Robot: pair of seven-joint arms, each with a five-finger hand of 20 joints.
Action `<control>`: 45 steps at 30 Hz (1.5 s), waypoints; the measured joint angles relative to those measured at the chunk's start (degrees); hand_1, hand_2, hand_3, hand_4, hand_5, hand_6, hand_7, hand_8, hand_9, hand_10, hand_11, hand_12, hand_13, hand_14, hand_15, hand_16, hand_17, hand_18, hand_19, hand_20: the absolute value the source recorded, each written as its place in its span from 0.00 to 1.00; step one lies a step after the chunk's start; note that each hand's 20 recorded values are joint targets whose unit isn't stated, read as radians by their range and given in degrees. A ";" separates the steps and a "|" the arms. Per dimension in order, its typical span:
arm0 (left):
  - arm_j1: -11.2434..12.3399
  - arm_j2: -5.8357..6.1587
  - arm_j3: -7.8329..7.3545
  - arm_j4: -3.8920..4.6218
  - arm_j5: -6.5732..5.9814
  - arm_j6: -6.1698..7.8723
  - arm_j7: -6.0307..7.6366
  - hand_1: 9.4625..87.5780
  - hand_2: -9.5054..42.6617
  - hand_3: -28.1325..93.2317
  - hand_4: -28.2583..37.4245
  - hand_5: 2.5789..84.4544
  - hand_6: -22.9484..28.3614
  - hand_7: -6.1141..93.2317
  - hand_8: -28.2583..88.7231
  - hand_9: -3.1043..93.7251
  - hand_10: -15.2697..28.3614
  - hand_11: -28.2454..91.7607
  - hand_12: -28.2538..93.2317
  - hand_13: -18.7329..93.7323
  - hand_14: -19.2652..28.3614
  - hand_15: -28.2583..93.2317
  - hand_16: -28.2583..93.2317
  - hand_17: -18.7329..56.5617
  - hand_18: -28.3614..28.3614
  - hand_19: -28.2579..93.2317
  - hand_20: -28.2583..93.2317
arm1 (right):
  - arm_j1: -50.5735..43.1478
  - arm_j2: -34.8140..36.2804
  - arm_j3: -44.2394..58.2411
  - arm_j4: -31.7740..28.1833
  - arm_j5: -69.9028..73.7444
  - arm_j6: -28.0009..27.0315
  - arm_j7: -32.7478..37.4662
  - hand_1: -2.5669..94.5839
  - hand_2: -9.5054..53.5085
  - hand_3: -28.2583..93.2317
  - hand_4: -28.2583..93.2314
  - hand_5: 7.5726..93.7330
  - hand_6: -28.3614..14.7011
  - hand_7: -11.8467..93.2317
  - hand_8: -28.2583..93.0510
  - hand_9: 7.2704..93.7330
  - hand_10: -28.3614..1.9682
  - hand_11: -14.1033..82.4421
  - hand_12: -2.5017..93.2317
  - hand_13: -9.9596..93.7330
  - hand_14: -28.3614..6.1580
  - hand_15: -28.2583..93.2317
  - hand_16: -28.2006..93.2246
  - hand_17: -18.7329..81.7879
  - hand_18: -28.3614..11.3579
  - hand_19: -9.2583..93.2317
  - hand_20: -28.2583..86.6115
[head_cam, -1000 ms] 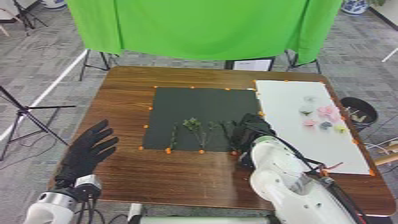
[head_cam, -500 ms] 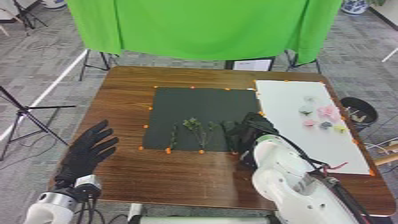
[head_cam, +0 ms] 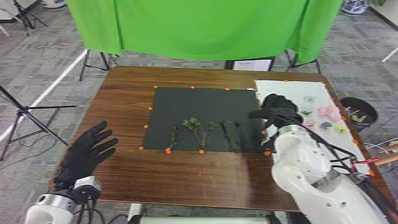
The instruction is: Arrange flowers
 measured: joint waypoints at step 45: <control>0.70 -0.09 -0.52 -0.41 0.04 0.25 0.43 0.21 0.13 0.81 0.04 0.29 0.51 0.28 0.15 0.27 0.62 0.42 0.38 0.34 0.74 0.50 0.23 0.12 0.91 0.57 0.30 | -6.39 17.43 8.02 11.82 -1.98 -3.36 -16.40 0.54 0.01 0.93 0.00 0.59 0.73 0.66 0.27 0.83 0.79 0.35 0.54 0.74 0.67 0.87 0.54 0.51 0.21 0.95 0.74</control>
